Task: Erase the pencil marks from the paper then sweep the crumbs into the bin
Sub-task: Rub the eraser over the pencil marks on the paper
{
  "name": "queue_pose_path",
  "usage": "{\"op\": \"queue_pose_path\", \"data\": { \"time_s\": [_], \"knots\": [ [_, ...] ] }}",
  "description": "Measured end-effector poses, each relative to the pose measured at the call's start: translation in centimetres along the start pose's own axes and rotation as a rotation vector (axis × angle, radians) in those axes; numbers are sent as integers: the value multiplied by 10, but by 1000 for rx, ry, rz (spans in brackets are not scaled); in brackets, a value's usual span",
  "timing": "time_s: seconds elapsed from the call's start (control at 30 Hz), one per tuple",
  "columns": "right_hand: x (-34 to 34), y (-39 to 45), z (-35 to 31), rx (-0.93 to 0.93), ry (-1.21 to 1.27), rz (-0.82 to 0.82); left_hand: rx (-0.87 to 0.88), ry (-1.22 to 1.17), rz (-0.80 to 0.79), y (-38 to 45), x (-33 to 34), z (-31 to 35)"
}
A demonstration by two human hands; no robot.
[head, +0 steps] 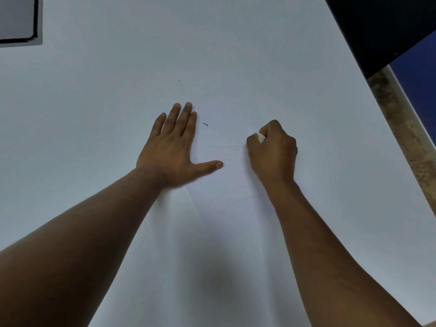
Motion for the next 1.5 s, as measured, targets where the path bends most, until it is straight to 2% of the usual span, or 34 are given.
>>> {"op": "queue_pose_path", "data": {
  "time_s": [0.07,0.17,0.27,0.37,0.43,0.5,0.67,0.77,0.83,0.97,1.2,1.4,1.5],
  "knots": [
    [8,-1,-15,-24,38,-11,-4,1,3,0,-1,0],
    [32,-12,-53,-170,42,-108,13,0,4,0,-2,1],
    [37,-16,-64,-283,-55,-123,15,-2,13,-1,-2,0],
    [14,-4,-25,-194,-168,-42,3,-5,-1,-1,-1,1],
    [-6,4,5,-112,-156,18,1,-6,3,-1,-2,1],
    [-12,9,19,-76,-116,8,0,-8,5,-1,-2,0],
    [-1,5,2,-51,26,5,-2,-12,13,-1,-2,1],
    [23,-11,-32,-194,0,-90,0,2,7,-1,-1,0],
    [23,-12,-35,-235,-66,-85,2,2,7,-1,-1,1],
    [-8,4,13,-74,-144,7,1,-10,10,-1,-2,1],
    [-12,8,22,42,58,5,1,-15,10,-1,-2,1],
    [39,-19,-63,-257,112,-171,24,1,10,-1,-1,0],
    [49,-19,-74,-325,-1,-185,30,2,5,-1,-1,-1]
  ]
}}
Point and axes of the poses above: each hand's wrist, its own y-axis towards the middle knuckle, its own x-axis out of the palm, z = x × y, the point moved 6 cm from there along y, towards the middle knuckle, and after that the axes turned 7 degrees about -x, right-handed, at the moved point
